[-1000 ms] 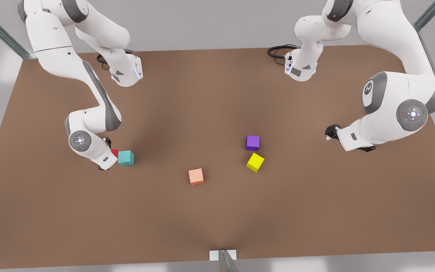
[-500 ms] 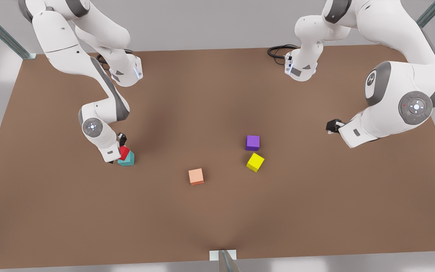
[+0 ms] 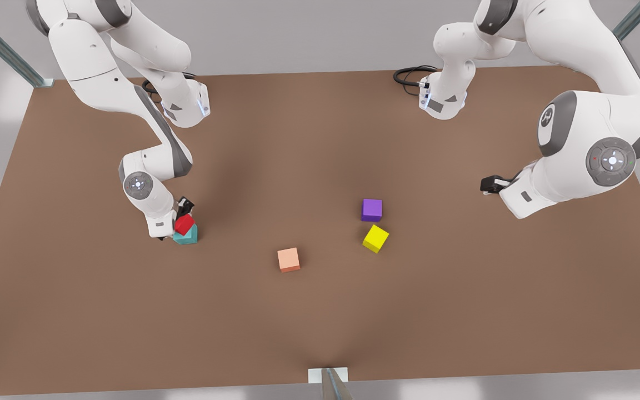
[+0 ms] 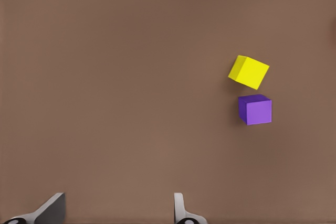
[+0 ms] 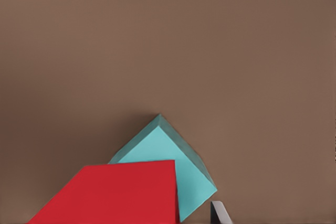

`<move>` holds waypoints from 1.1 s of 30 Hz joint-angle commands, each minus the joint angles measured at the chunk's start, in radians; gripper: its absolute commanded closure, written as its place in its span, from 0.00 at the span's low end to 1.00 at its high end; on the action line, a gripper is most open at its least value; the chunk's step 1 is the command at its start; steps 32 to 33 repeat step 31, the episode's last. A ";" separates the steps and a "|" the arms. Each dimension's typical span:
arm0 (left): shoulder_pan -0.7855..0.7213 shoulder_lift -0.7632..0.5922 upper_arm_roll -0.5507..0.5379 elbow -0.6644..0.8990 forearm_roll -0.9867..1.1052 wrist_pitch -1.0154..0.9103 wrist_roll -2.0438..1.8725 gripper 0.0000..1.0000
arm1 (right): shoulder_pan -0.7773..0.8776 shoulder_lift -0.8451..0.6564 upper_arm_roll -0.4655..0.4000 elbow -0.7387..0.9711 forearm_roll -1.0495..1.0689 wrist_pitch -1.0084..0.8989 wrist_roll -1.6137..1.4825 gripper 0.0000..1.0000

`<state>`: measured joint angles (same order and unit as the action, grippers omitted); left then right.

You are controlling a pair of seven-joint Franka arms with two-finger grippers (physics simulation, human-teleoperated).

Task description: Pick up red wooden cube and pass to hand red wooden cube and place in blue wooden cube

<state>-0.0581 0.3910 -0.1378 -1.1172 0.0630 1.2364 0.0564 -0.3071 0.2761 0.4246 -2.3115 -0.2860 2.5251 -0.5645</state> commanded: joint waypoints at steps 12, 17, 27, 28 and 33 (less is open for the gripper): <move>0.003 -0.001 0.001 0.000 0.001 -0.006 -0.052 0.00 | 0.002 -0.049 0.074 0.231 0.185 -0.308 0.152 0.00; 0.001 -0.001 0.000 0.000 0.001 -0.008 -0.052 0.00 | -0.014 0.046 0.062 0.655 0.251 -0.776 0.435 0.00; 0.001 -0.001 0.000 0.000 0.001 -0.008 -0.052 0.00 | -0.021 -0.003 -0.147 0.951 0.183 -1.160 0.584 0.00; 0.001 -0.001 0.000 0.000 0.001 -0.006 -0.053 0.00 | -0.021 -0.003 -0.147 0.951 0.183 -1.154 0.584 0.00; 0.001 -0.001 0.000 0.000 0.001 -0.006 -0.052 0.00 | -0.024 -0.003 -0.147 0.951 0.186 -1.154 0.580 0.00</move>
